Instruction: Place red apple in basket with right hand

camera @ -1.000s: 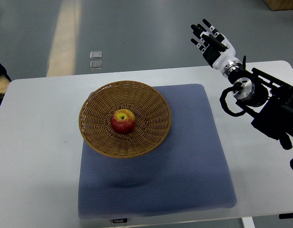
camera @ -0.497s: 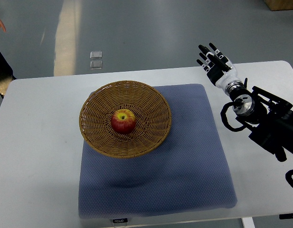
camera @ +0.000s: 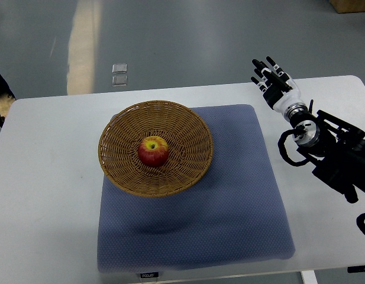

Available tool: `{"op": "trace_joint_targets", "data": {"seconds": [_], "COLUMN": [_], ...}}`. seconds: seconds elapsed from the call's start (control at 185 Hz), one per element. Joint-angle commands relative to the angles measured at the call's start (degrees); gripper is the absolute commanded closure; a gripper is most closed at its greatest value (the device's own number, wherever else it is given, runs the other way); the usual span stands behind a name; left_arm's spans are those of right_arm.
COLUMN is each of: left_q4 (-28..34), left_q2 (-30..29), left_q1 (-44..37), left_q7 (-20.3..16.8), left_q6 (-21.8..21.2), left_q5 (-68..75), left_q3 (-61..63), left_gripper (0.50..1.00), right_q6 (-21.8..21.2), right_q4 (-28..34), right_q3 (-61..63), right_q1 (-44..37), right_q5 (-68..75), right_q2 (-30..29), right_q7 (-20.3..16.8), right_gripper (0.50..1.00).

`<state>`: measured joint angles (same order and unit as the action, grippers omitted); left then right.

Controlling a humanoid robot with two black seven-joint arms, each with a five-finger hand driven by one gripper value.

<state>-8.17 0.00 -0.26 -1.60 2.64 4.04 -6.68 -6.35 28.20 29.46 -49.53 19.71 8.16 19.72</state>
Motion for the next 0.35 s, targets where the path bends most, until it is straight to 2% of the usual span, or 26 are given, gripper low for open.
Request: {"op": "trace_joint_targets", "data": {"seconds": [0.0, 0.346], "left_q4": [0.0, 0.0], "left_q2": [0.0, 0.0], "left_q1": [-0.01, -0.01], "left_q7": [0.01, 0.01], "left_q6": [0.0, 0.0], "left_q5": [0.0, 0.0], "left_q3": [0.0, 0.0], "left_gripper": [0.5, 0.5], "right_q6": [-0.07, -0.24], "right_q4": [-0.69, -1.92], "right_q3": [-0.29, -0.02], "right_q1": [0.05, -0.04], "right_q5": [-0.9, -6.61], "right_q2": [0.01, -0.08], "right_q7": [0.06, 1.73], "right_gripper": [0.576, 0.576]}}
